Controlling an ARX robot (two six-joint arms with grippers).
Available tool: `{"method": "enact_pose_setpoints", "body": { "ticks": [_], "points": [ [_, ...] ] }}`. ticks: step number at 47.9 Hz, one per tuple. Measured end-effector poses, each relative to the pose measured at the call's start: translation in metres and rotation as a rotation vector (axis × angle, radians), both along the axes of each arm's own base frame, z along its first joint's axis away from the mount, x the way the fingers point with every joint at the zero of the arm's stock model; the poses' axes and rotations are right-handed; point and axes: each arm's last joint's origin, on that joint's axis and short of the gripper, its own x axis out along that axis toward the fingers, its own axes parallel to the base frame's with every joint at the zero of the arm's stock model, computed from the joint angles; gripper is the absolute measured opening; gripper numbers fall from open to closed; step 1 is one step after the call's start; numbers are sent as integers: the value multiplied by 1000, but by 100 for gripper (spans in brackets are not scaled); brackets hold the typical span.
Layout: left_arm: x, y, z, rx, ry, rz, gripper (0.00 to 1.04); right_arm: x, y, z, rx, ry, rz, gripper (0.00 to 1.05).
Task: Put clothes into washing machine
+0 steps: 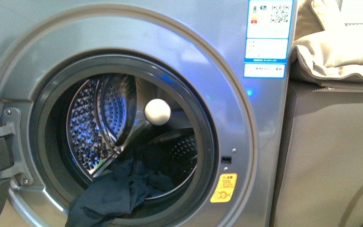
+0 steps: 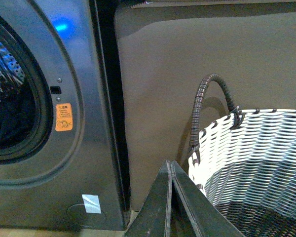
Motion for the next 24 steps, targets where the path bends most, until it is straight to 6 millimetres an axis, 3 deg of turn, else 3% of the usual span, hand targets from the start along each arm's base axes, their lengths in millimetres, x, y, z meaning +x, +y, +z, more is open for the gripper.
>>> {"method": "enact_pose_setpoints", "body": {
  "ticks": [6,8,24],
  "points": [
    [0,0,0,0,0,0,4,0,0,0,0,0,0,2],
    [0,0,0,-1,0,0,5,0,0,0,-1,0,0,8],
    [0,0,0,0,0,0,89,0,0,0,-1,0,0,89]
  ]
}}
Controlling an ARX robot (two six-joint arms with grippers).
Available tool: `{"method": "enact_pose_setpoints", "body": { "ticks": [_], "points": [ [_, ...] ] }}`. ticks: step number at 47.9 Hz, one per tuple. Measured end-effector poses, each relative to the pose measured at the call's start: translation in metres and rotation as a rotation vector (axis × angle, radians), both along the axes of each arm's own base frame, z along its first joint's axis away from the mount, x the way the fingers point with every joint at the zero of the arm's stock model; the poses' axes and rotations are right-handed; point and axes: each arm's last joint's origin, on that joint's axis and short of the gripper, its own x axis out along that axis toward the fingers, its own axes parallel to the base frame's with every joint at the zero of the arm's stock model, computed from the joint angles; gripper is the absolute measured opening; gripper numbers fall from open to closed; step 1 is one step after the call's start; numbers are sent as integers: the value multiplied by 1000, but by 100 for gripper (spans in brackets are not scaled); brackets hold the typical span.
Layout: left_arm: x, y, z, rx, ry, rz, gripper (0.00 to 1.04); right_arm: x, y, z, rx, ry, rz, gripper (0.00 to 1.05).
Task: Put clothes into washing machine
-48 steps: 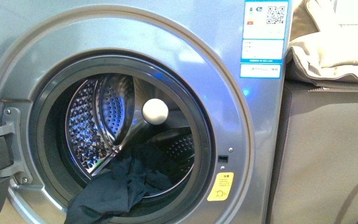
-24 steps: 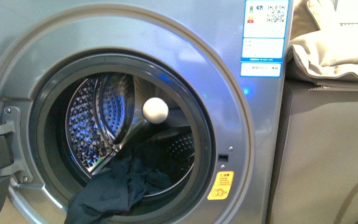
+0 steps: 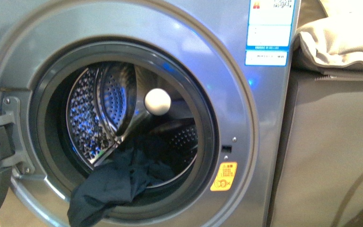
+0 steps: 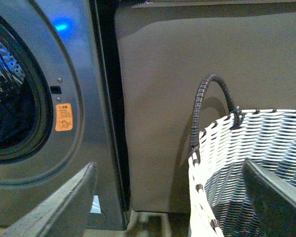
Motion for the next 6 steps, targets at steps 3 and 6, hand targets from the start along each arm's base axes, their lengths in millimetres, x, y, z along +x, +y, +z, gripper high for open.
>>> {"method": "enact_pose_setpoints", "body": {
  "ticks": [3,6],
  "points": [
    [0,0,0,0,0,0,100,0,0,0,2,0,0,99],
    [0,0,0,0,0,0,98,0,0,0,1,0,0,97]
  ]
}}
